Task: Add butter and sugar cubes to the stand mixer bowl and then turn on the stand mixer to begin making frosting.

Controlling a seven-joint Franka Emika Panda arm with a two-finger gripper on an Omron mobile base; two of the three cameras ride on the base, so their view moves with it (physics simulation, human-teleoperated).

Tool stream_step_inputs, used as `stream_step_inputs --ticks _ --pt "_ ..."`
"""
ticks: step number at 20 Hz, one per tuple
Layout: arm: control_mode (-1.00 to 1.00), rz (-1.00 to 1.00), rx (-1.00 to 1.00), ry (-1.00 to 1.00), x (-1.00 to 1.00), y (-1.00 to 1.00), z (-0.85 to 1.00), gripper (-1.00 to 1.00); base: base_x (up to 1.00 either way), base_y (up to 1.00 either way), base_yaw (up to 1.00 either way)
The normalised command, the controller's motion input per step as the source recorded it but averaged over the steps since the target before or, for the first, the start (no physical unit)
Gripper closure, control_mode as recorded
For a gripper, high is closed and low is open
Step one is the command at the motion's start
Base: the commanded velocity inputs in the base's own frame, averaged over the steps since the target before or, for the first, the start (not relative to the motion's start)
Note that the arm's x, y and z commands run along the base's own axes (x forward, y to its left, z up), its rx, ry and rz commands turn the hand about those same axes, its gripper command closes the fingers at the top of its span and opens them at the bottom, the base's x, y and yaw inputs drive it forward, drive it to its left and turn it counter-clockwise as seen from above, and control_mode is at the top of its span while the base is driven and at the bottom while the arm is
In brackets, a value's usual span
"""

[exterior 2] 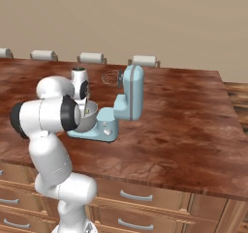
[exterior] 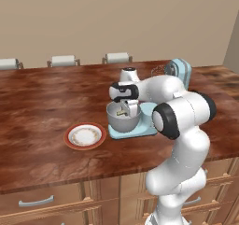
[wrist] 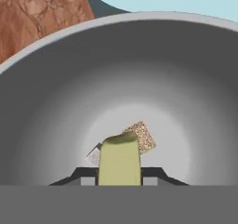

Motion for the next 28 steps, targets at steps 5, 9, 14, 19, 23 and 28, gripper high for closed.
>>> stream_step_inputs --ticks 5,9,14,19,23,28 --pt "-1.00 -0.01 0.00 0.00 0.09 0.00 -0.34 -1.00 0.00 0.00 0.00" --pt "-1.00 0.00 0.00 0.00 0.04 0.00 -0.03 -1.00 0.00 0.00 0.00" --pt "-1.00 0.00 0.02 -0.10 -0.34 0.00 0.81 -1.00 0.00 0.00 0.00" --pt "-1.00 0.00 0.04 -0.07 -0.49 -0.03 1.00 -1.00 0.00 0.00 0.00" --pt "-1.00 0.06 0.06 -0.03 -0.67 -0.27 0.95 -1.00 0.00 0.00 0.00" --pt "-1.00 0.27 0.06 -0.08 -0.77 -0.59 0.69 -1.00 0.00 0.00 0.00"
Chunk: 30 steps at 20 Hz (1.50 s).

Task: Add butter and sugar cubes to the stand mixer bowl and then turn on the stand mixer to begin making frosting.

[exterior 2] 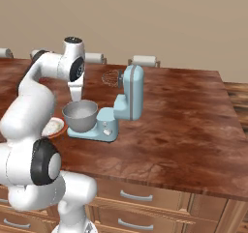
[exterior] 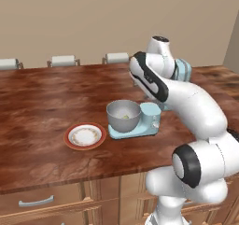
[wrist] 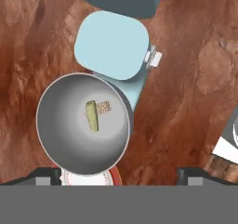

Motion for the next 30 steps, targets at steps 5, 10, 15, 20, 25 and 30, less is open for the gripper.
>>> stream_step_inputs --ticks 5,10,15,20,25,30 --pt "-1.00 0.29 0.11 -0.09 -0.61 -0.75 0.44 -1.00 0.00 0.00 0.00" --pt "-1.00 0.14 0.14 -0.14 -0.53 -0.91 0.21 -1.00 0.00 0.00 0.00" --pt "-1.00 0.03 0.14 -0.14 0.03 -0.93 0.03 -1.00 0.00 0.00 0.00" --pt "-1.00 0.00 0.12 -0.17 0.44 -0.80 0.00 -1.00 0.00 0.00 0.00" --pt "-1.00 0.00 0.09 -0.18 0.25 -0.71 0.00 -1.00 0.00 0.00 0.00" --pt "-1.00 0.00 0.07 -0.19 0.15 -0.58 0.00 -1.00 0.00 0.00 0.00"
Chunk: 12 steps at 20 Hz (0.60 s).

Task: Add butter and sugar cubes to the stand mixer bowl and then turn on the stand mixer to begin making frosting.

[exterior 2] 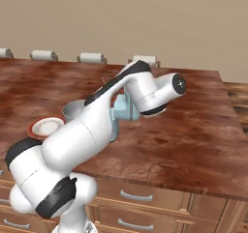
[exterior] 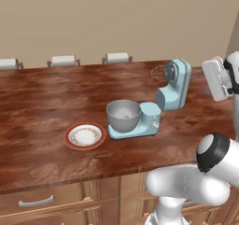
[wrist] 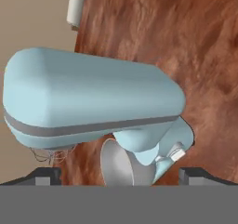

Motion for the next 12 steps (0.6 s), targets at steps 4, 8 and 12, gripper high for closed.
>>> stream_step_inputs --ticks 4,8,12 --pt "-1.00 0.00 0.08 -0.20 0.29 -0.56 0.00 -1.00 0.00 0.00 0.00" --pt "-1.00 0.00 0.08 -0.16 0.41 -0.47 0.00 -1.00 0.00 0.00 0.00" --pt "-1.00 0.00 0.08 -0.09 0.58 -0.14 0.00 -1.00 0.00 0.00 0.00"
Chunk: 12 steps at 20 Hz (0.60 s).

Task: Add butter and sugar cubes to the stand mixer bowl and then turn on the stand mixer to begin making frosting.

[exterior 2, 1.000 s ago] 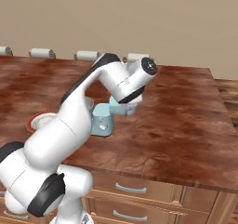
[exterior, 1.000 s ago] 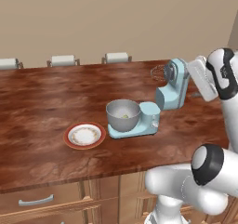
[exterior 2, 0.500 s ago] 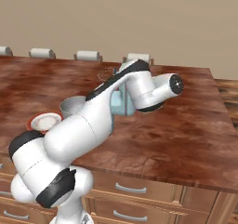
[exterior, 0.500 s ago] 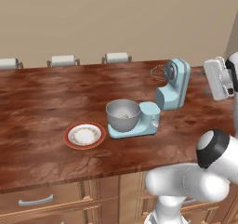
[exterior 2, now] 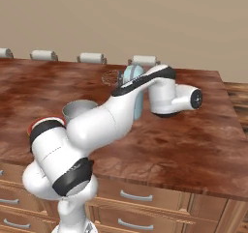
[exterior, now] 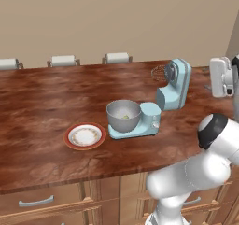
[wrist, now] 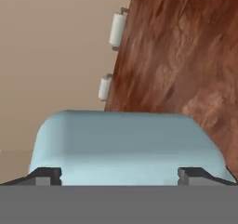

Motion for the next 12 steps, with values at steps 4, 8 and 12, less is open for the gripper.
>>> stream_step_inputs --ticks 4,8,12 --pt "-1.00 0.02 0.04 -0.02 0.46 0.00 0.00 -1.00 0.00 0.00 0.00" --pt "-1.00 0.02 0.01 0.00 0.45 0.12 0.00 -1.00 0.00 0.00 0.00" --pt "-1.00 0.03 0.00 0.00 0.43 0.29 -0.01 -1.00 0.00 0.00 0.00"
